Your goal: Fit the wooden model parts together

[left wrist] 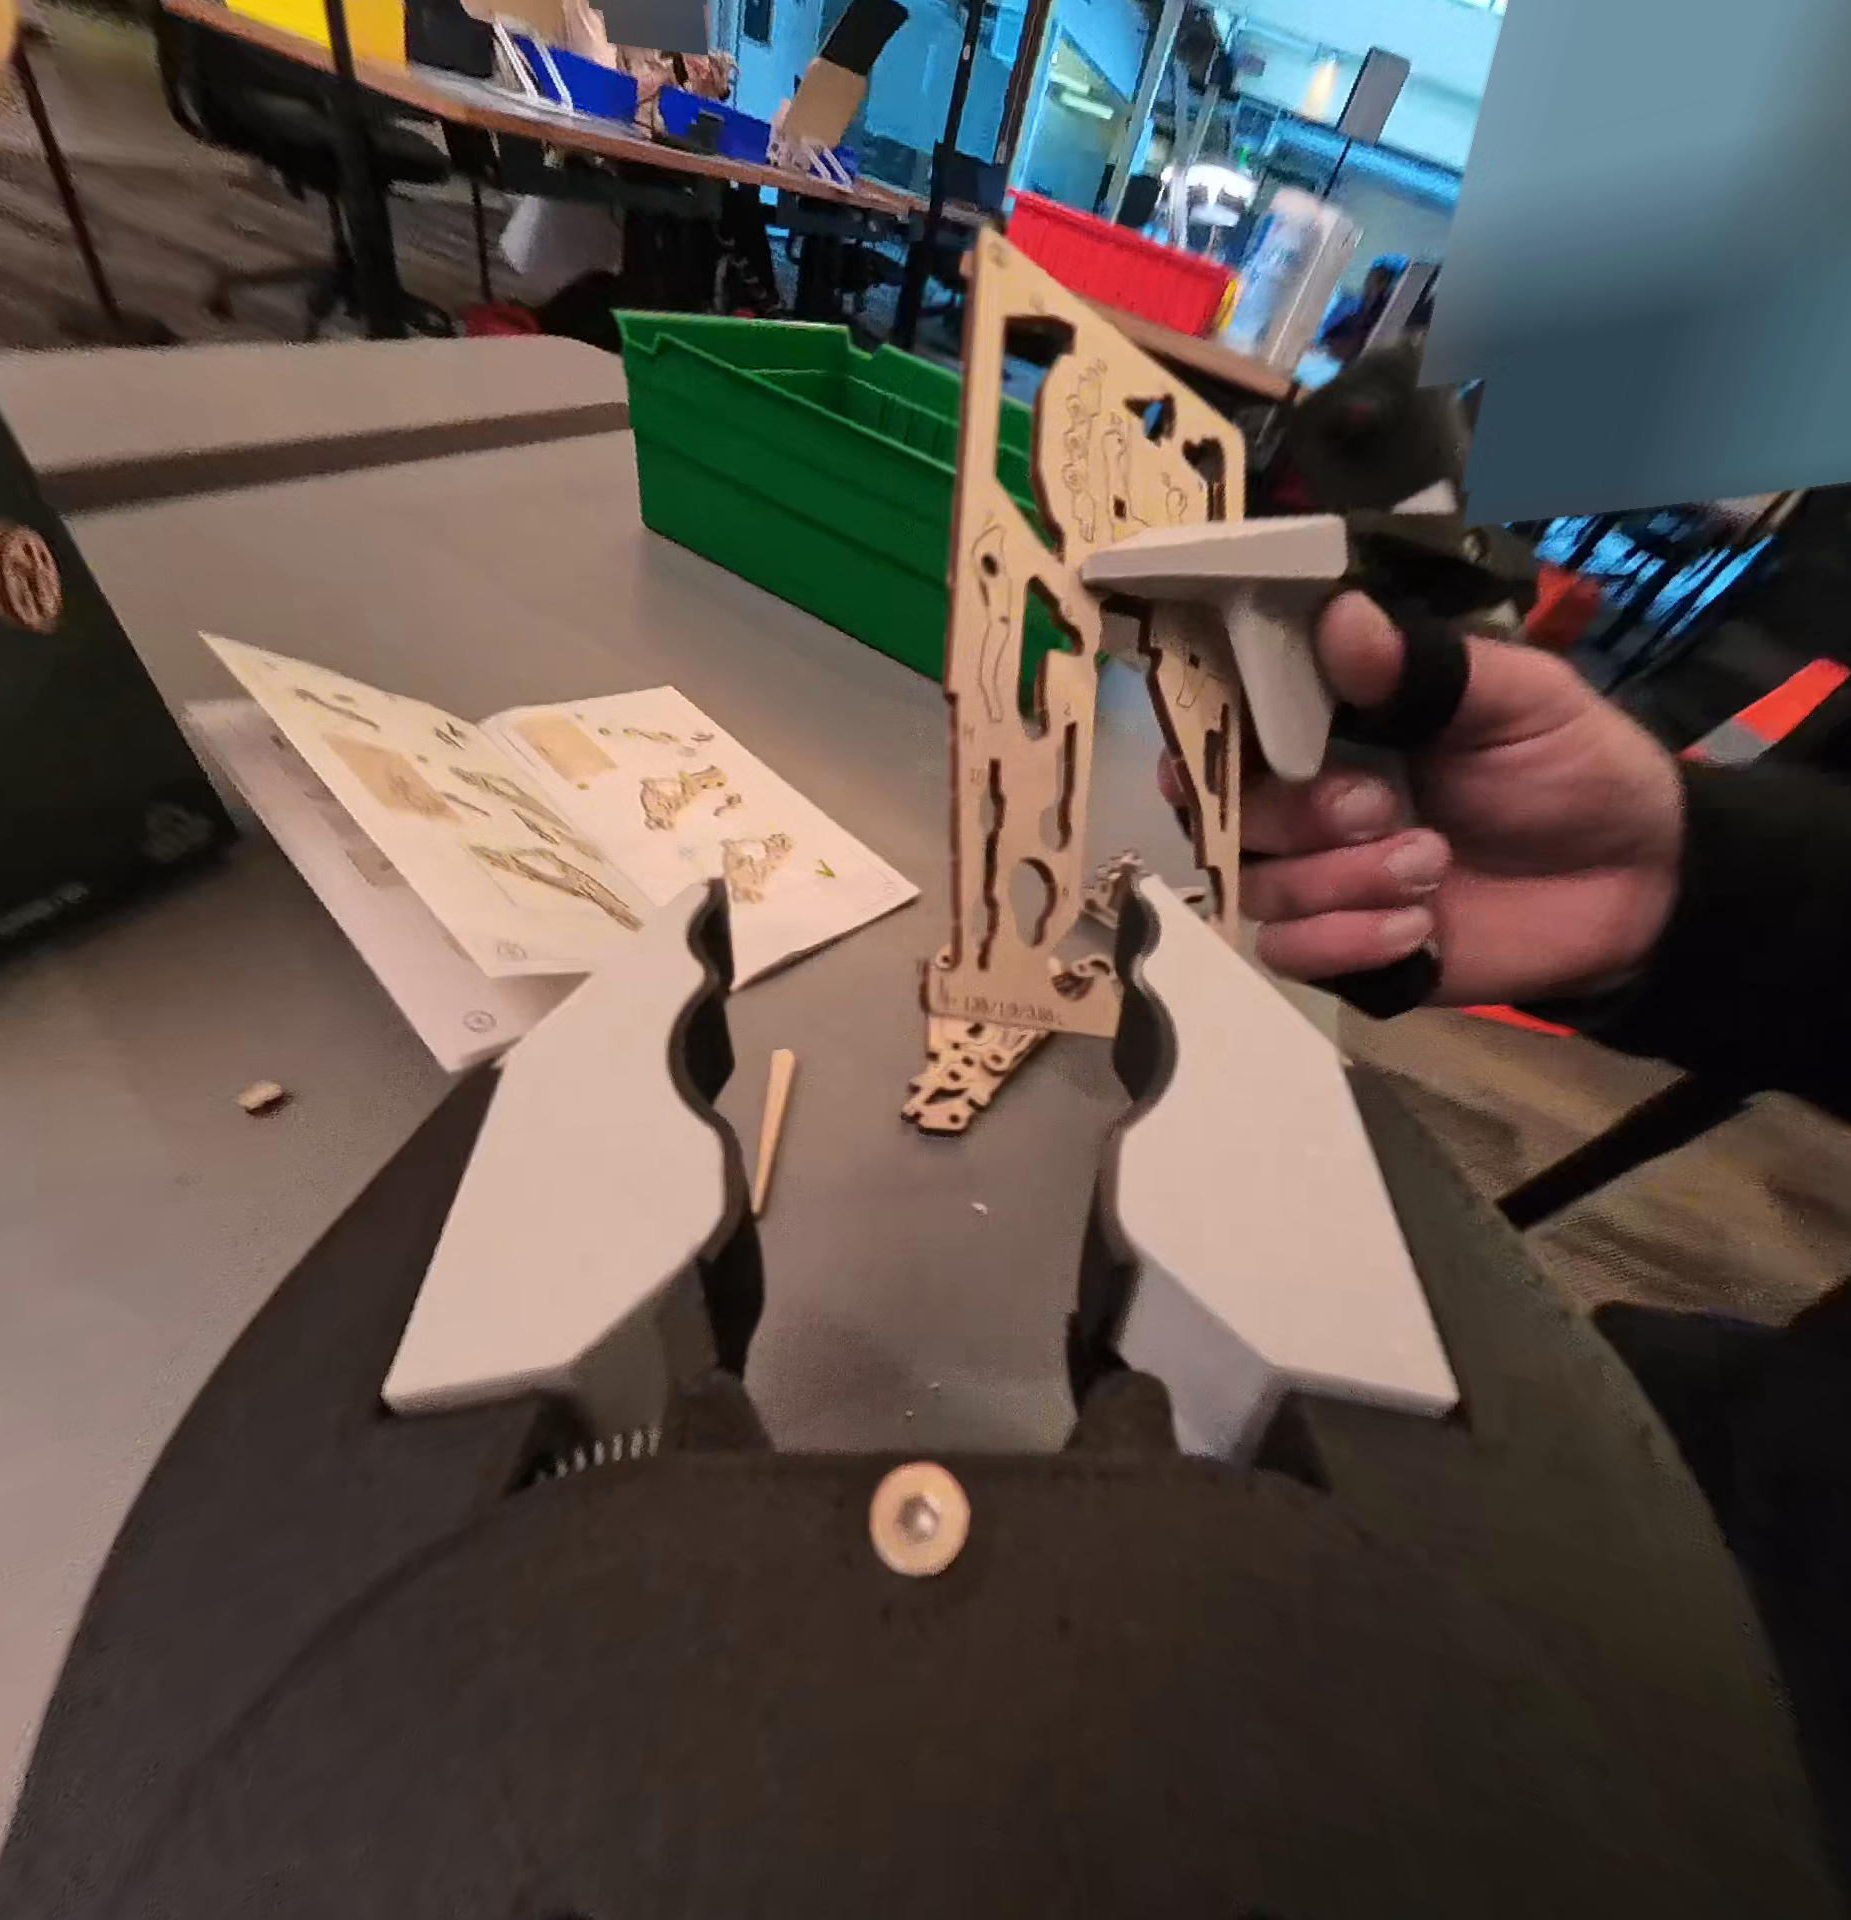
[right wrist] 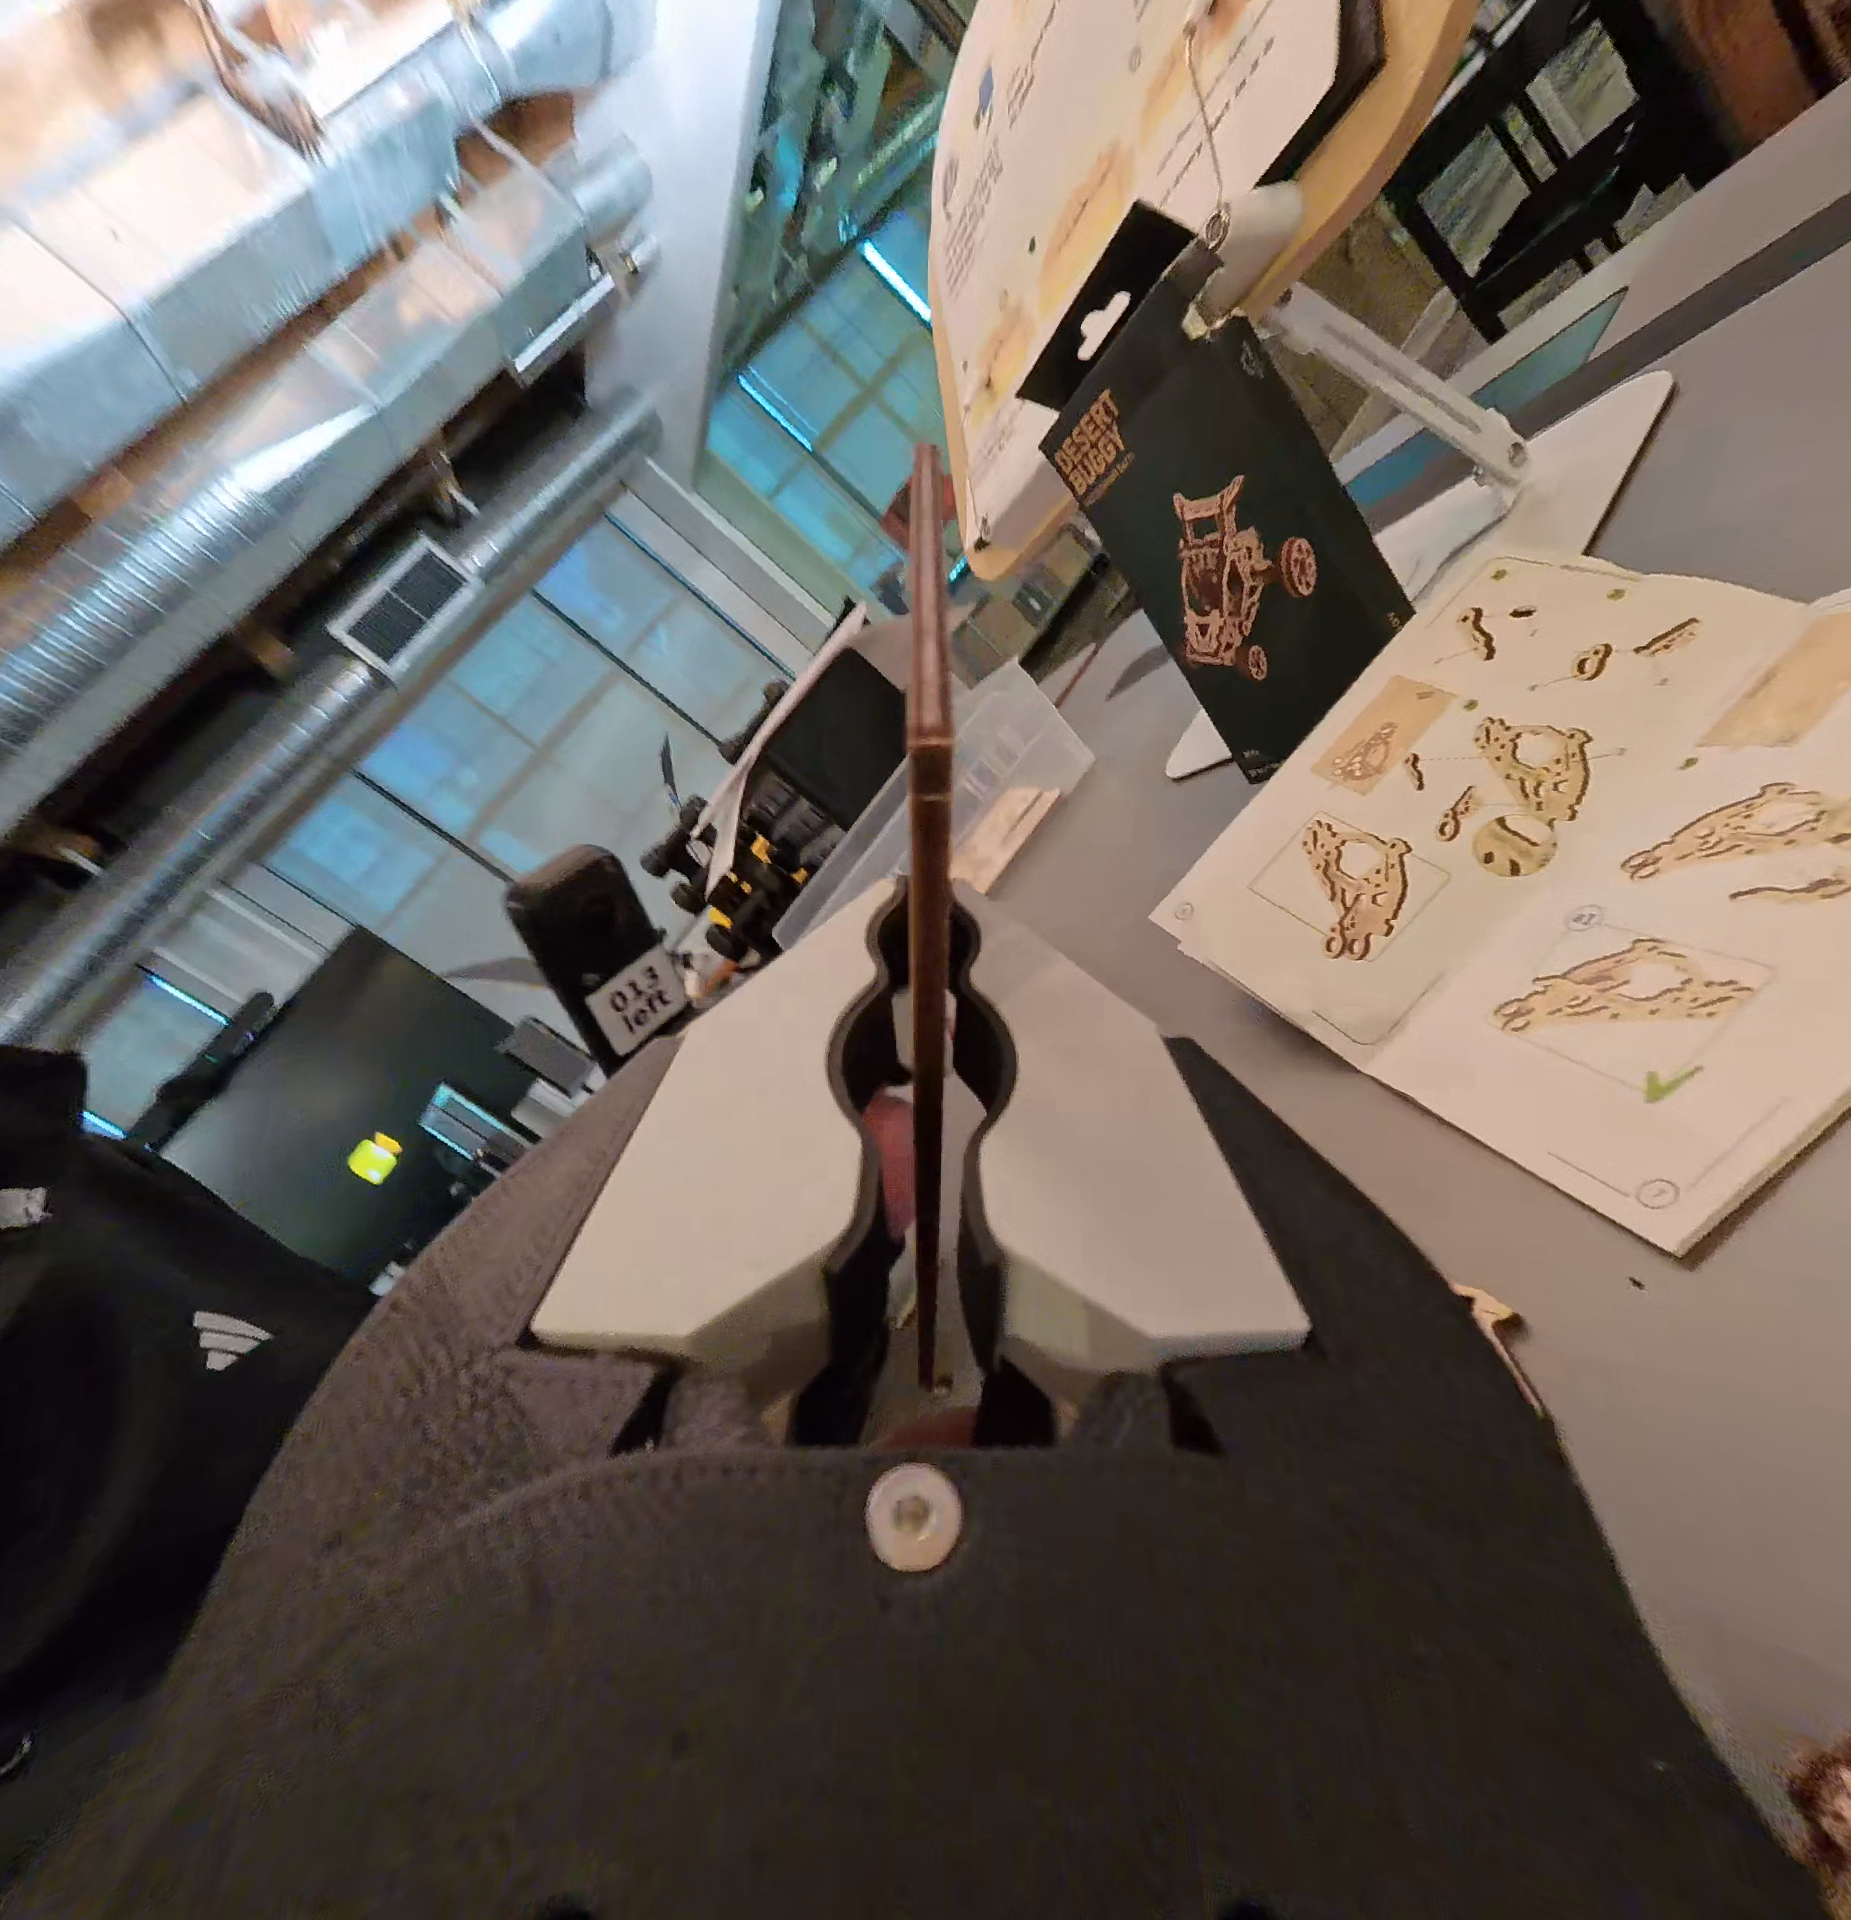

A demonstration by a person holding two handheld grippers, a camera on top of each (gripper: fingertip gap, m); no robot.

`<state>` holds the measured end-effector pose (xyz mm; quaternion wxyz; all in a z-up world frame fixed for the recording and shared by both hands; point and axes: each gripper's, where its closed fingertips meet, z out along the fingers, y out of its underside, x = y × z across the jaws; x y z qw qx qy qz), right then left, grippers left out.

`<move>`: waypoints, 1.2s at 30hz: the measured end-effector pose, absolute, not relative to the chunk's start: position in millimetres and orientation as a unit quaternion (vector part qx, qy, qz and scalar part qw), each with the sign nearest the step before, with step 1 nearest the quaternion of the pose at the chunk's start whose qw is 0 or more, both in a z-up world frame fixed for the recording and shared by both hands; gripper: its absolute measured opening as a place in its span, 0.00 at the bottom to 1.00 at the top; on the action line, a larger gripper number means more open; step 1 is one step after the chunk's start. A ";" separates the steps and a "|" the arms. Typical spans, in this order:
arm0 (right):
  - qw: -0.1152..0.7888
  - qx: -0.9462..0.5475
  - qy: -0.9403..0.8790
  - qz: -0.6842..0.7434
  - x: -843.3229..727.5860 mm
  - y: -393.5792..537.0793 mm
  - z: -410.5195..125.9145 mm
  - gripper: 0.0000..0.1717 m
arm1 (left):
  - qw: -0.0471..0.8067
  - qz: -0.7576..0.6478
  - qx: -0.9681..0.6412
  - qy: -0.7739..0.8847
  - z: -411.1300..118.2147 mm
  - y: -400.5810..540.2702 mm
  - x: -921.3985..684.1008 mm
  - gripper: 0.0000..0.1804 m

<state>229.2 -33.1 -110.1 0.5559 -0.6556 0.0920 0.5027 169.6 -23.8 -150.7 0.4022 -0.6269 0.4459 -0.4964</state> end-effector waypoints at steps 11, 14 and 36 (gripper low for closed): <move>0.567 -0.600 0.130 0.549 237.9 -33.6 -100.2 0.00 | 0.285 -0.603 -0.628 0.401 -156.7 -45.3 167.7 0.24; 0.558 -0.607 0.125 0.552 235.0 -33.8 -102.0 0.00 | 0.302 -0.598 -0.627 0.398 -151.6 -37.2 163.1 0.25; 0.485 -0.672 0.071 0.555 206.3 -33.9 -112.4 0.13 | 0.206 -0.622 -0.589 0.473 -144.1 -61.3 176.4 0.01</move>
